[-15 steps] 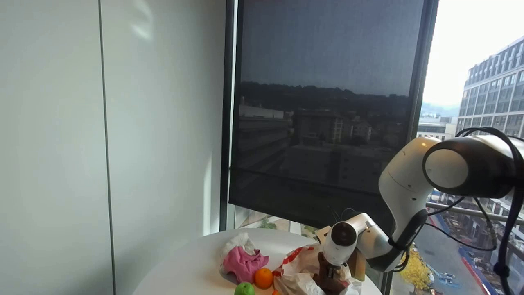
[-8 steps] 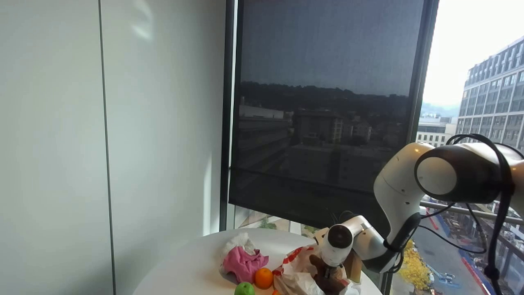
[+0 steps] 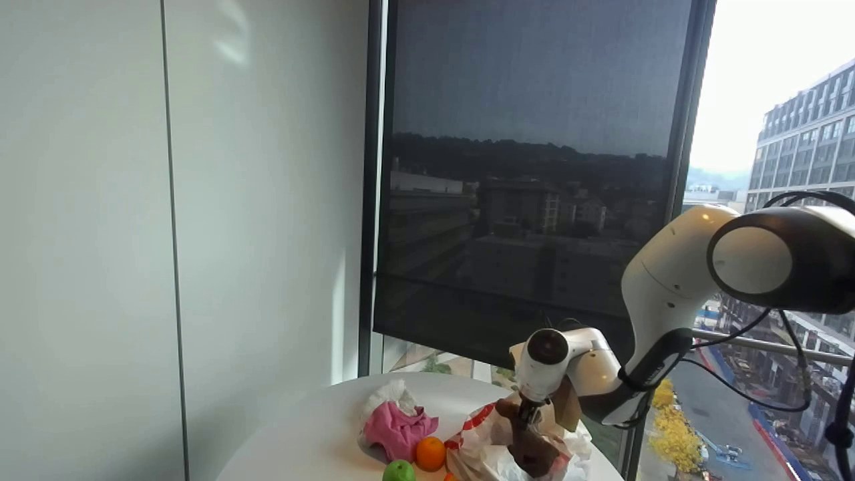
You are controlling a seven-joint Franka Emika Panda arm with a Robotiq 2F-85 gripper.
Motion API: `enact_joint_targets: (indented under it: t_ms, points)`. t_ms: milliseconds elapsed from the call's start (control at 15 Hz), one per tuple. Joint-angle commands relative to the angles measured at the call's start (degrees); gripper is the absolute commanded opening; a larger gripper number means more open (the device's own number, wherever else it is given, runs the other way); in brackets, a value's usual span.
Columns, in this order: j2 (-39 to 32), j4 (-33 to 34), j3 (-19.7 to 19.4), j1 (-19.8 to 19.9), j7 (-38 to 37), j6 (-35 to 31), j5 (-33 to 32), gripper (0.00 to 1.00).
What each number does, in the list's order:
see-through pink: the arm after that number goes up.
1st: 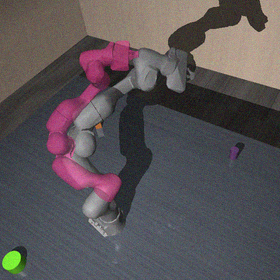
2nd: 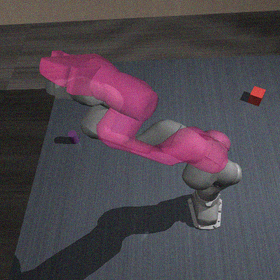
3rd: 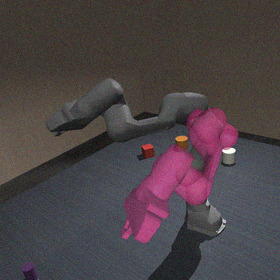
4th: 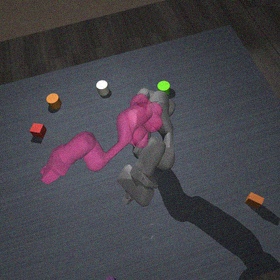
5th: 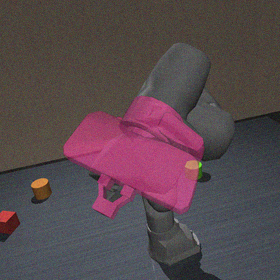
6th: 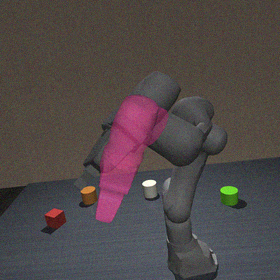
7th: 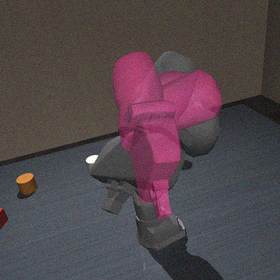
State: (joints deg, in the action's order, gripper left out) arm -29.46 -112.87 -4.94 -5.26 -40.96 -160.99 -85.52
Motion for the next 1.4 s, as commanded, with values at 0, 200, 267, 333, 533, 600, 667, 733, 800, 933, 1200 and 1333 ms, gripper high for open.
enact_joint_targets:
  t_ms: [0, 200, 267, 333, 533, 600, 667, 733, 800, 933, 1200, 1333]
  points:
    - [7.75, -5.03, 1.66, -0.22, 4.72, 2.64, 6.50, 1.00]
    - [10.54, -6.49, 2.62, -0.07, 6.16, 4.29, 9.60, 1.00]
    - [11.43, -7.47, 3.47, 0.19, 7.45, 4.67, 12.82, 1.00]
    - [12.17, -9.08, 5.02, 0.78, 10.88, 5.39, 19.28, 1.00]
    - [12.32, -12.76, 13.05, 5.24, 18.50, 8.66, 33.98, 1.00]
    - [12.07, -13.10, 13.72, 4.49, 20.80, 8.60, 38.86, 1.00]
    - [11.66, -13.45, 14.06, 3.29, 23.49, 8.93, 43.74, 1.00]
    - [11.25, -13.77, 13.58, 1.67, 25.45, 8.24, 47.46, 1.00]
    - [10.64, -13.52, 13.29, 0.43, 25.97, 8.47, 49.61, 1.00]
    - [9.68, -12.91, 13.16, -1.68, 27.71, 10.18, 55.55, 1.00]
    - [9.17, -12.77, 13.73, -4.96, 31.37, 12.84, 65.28, 1.00]
    - [8.30, -12.06, 13.52, -6.87, 31.87, 11.51, 66.27, 1.00]
